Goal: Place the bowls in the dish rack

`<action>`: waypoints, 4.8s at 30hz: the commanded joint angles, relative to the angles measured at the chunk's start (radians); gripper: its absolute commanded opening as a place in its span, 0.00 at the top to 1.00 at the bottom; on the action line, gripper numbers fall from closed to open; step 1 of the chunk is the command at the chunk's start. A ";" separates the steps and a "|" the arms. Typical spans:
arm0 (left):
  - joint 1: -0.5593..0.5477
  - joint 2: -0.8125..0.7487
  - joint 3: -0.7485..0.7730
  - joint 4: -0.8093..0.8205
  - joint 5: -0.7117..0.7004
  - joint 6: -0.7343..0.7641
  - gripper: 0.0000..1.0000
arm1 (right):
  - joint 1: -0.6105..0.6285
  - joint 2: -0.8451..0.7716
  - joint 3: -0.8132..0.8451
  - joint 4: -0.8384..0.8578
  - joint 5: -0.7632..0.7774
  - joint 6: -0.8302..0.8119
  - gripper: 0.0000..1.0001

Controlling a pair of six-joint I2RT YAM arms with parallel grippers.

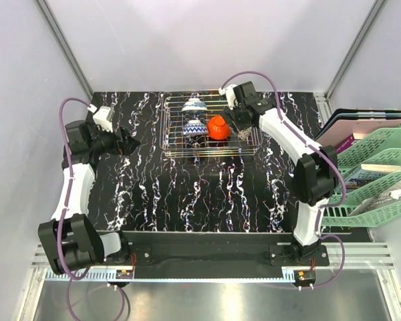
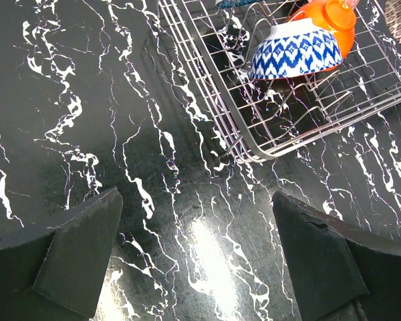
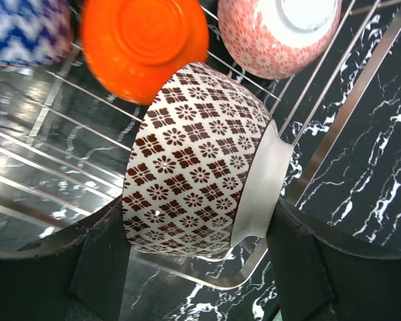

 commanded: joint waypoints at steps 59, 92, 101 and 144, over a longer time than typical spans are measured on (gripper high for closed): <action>0.069 -0.063 0.005 0.058 0.106 0.016 0.01 | 0.133 0.265 0.007 -0.061 0.290 -0.238 0.25; 0.084 -0.095 0.052 0.015 0.109 0.023 0.01 | 0.142 0.277 0.051 -0.209 0.040 -0.190 0.00; 0.092 -0.110 0.058 0.002 0.113 0.022 0.01 | 0.142 0.284 0.056 -0.234 -0.023 -0.184 0.00; 0.103 -0.115 0.052 0.005 0.119 0.013 0.01 | 0.154 0.240 -0.015 -0.021 0.351 -0.277 0.00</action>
